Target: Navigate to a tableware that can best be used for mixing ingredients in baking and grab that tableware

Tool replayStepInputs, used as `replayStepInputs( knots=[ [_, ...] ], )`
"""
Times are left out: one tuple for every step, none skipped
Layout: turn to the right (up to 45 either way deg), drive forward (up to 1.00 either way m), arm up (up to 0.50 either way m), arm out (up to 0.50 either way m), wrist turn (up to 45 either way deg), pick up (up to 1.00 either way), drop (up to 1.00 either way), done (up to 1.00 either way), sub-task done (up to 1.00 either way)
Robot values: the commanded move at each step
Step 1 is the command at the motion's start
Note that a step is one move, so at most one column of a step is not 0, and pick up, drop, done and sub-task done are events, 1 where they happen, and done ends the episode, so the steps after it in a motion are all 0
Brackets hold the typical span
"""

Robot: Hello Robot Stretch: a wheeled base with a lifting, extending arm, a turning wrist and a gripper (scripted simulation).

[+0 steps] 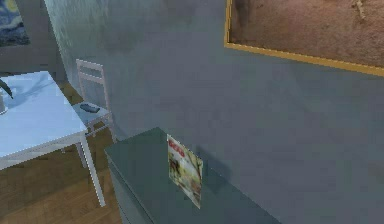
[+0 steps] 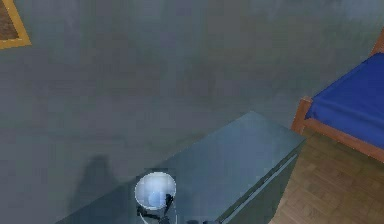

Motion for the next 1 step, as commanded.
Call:
replayStepInputs(
  knots=[
    [0.0,0.0,0.0,0.0,0.0,1.0,0.0,0.0,0.0]
  ],
)
